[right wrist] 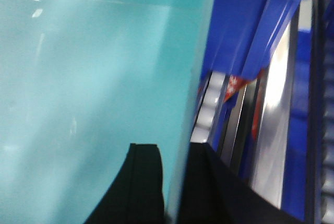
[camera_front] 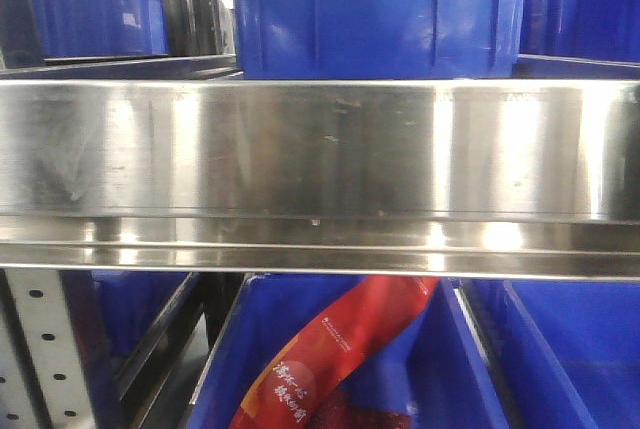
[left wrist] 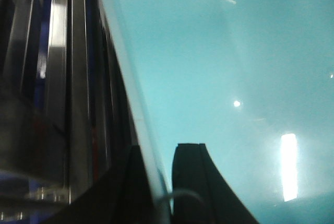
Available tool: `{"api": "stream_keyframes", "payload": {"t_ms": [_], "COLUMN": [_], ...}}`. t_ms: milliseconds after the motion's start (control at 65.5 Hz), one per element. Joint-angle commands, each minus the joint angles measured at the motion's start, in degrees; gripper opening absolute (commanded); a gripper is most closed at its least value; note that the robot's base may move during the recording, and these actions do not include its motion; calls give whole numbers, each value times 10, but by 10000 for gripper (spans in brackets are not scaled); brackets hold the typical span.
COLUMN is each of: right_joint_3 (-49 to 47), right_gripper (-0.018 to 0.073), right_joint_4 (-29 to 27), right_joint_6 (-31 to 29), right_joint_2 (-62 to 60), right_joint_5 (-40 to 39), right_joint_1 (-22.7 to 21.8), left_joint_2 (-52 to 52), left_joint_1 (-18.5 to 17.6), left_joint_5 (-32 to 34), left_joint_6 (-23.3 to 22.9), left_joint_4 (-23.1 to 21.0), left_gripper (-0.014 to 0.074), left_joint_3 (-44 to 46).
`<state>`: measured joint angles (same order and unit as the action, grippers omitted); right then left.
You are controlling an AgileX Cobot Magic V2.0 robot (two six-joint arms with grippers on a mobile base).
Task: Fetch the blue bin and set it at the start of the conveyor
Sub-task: 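Pull the gripped bin off the shelf toward the robot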
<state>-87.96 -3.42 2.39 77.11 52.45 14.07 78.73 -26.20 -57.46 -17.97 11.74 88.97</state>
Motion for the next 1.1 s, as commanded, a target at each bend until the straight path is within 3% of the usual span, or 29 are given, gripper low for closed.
{"api": "stream_keyframes", "payload": {"t_ms": [0,504,1083], "right_joint_3": [-4,-4,-4], "right_gripper": [-151,-151,-151], "right_joint_4": [-9,-9,-9], "right_joint_6": [-12,-12,-12], "right_joint_2": [-11,-11,-11], "right_joint_5": [-54,-119,-119], "right_joint_1": [-1,-1,-1], "left_joint_2": [-9,-8,-8], "left_joint_1": [-1,-1,-1], "left_joint_5": [68,242,244], "left_joint_6": [12,12,12], "left_joint_4": [-4,-4,-4], "left_gripper": [-111,-111,-111], "left_joint_3": [2,2,2]}}
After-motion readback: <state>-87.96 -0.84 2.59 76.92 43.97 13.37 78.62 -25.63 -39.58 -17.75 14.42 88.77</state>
